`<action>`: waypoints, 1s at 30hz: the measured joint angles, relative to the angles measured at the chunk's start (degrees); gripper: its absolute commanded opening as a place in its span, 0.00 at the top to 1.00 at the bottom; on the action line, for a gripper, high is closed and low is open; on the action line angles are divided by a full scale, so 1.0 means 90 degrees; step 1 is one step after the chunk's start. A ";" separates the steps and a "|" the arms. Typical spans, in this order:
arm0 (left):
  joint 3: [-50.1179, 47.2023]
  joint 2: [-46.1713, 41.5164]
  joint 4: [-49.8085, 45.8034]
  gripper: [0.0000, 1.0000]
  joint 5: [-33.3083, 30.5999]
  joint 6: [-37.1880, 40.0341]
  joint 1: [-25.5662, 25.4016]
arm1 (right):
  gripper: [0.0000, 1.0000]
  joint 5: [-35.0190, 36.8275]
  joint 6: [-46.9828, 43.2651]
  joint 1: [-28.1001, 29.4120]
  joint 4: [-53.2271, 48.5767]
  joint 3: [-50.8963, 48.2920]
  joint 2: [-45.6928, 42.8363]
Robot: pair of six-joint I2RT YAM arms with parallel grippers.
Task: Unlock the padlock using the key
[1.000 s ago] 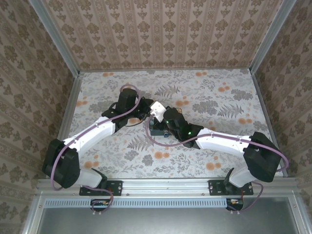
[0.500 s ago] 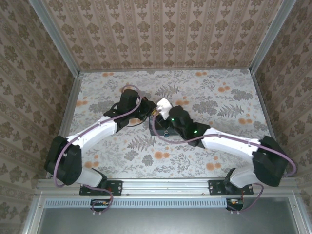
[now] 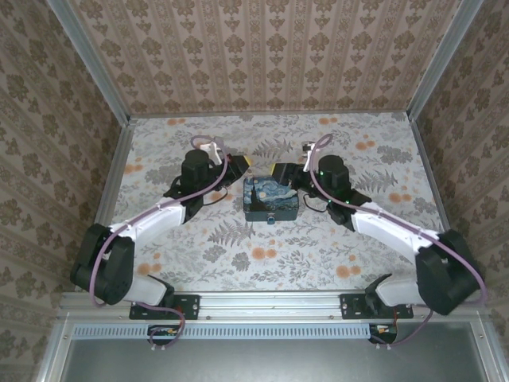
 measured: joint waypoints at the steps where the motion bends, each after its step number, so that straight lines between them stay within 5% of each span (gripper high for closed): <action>1: -0.0066 -0.0002 0.0270 1.00 0.0041 0.0015 0.0012 | 0.45 -0.0180 0.0328 0.0000 0.0338 -0.0017 0.0243; 14: -0.0605 0.0143 0.2783 1.00 0.0109 -0.0430 -0.0010 | 0.49 -0.0741 0.2696 0.0000 0.3781 -0.0117 0.1770; 30: -0.0605 0.0248 0.3099 1.00 0.0104 -0.0568 -0.0063 | 0.57 -0.1035 0.3133 0.0049 0.4646 0.0075 0.2050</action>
